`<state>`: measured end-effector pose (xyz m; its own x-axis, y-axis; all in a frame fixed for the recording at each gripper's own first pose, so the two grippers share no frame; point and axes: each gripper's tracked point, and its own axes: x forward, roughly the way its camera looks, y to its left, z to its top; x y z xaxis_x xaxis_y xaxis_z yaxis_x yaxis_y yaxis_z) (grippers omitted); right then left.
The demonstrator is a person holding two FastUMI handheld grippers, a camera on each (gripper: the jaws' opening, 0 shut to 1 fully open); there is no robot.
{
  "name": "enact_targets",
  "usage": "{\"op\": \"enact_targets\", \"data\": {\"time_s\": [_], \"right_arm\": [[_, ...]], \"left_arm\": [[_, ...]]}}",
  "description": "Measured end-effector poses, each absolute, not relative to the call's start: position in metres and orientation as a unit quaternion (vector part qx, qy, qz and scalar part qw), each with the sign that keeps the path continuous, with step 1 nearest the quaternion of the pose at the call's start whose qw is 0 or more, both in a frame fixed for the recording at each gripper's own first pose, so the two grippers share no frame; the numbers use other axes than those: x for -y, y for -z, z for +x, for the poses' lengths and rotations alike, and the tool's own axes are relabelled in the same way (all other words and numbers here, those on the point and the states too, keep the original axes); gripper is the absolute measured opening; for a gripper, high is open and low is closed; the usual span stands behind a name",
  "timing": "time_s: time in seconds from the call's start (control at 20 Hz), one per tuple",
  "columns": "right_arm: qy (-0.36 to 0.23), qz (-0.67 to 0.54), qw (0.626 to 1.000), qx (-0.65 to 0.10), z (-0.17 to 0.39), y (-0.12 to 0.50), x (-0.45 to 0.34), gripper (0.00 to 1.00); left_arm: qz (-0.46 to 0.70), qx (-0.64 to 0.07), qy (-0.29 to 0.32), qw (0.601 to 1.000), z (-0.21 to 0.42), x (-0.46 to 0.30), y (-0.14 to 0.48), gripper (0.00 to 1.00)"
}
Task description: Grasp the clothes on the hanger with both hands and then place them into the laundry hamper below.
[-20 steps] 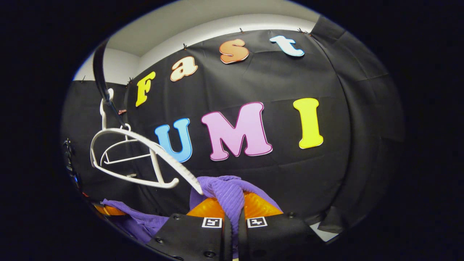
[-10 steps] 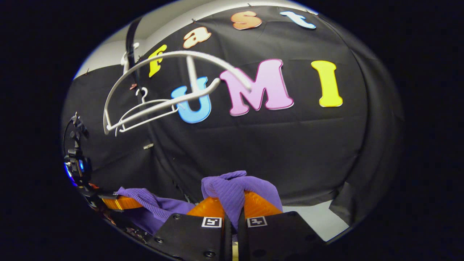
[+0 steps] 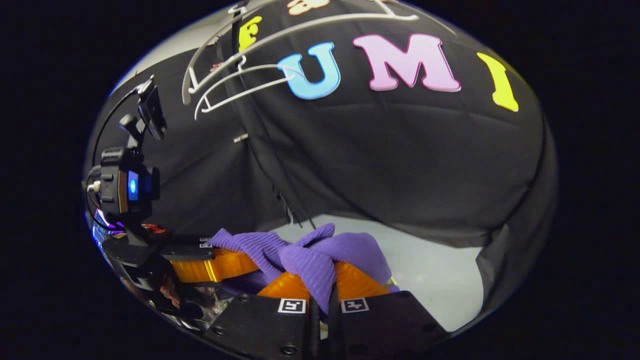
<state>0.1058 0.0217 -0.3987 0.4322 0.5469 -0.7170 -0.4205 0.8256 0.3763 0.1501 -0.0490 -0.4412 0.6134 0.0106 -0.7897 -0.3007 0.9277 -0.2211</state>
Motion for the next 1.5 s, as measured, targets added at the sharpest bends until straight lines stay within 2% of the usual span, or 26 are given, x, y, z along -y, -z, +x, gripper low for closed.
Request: {"op": "enact_targets", "data": {"time_s": [0.25, 0.45, 0.9, 0.95, 1.0, 1.15, 1.2, 1.25, 1.3, 1.35, 1.4, 1.5], "right_arm": [[-0.279, 0.048, 0.806, -0.52, 0.064, 0.427, -0.035, 0.11], [-0.263, 0.025, 0.79, -0.553, 0.059, 0.447, -0.028, 0.11], [-0.24, 0.021, 0.783, -0.574, 0.058, 0.46, -0.019, 0.11], [-0.244, 0.02, 0.781, -0.574, 0.056, 0.462, -0.019, 0.15], [-0.249, 0.013, 0.782, -0.571, 0.057, 0.459, -0.016, 0.36], [-0.248, -0.022, 0.788, -0.562, 0.068, 0.467, -0.008, 0.97], [-0.247, -0.023, 0.789, -0.562, 0.068, 0.469, -0.007, 0.95], [-0.247, -0.022, 0.787, -0.564, 0.068, 0.469, -0.007, 0.98], [-0.246, -0.022, 0.787, -0.566, 0.067, 0.471, -0.005, 0.98], [-0.245, -0.025, 0.787, -0.566, 0.067, 0.472, -0.004, 0.92], [-0.244, -0.027, 0.787, -0.566, 0.066, 0.473, -0.002, 0.98], [-0.245, -0.024, 0.787, -0.566, 0.065, 0.471, -0.003, 0.99]], "left_arm": [[-0.207, -0.505, -0.123, 0.829, 0.115, 0.047, 0.488, 0.1], [-0.221, -0.538, -0.145, 0.801, 0.106, 0.045, 0.507, 0.11], [-0.217, -0.556, -0.155, 0.787, 0.103, 0.039, 0.519, 0.12], [-0.218, -0.56, -0.156, 0.784, 0.101, 0.038, 0.52, 0.12], [-0.213, -0.567, -0.16, 0.779, 0.094, 0.036, 0.527, 0.14], [-0.197, -0.575, -0.174, 0.775, 0.084, 0.023, 0.529, 0.77], [-0.196, -0.576, -0.174, 0.774, 0.084, 0.023, 0.531, 0.98], [-0.196, -0.577, -0.173, 0.774, 0.082, 0.024, 0.53, 0.9], [-0.195, -0.577, -0.175, 0.773, 0.082, 0.023, 0.53, 0.95], [-0.195, -0.577, -0.176, 0.773, 0.081, 0.022, 0.53, 0.95], [-0.198, -0.577, -0.177, 0.773, 0.08, 0.022, 0.53, 0.95], [-0.198, -0.578, -0.177, 0.772, 0.08, 0.022, 0.53, 0.96]]}}
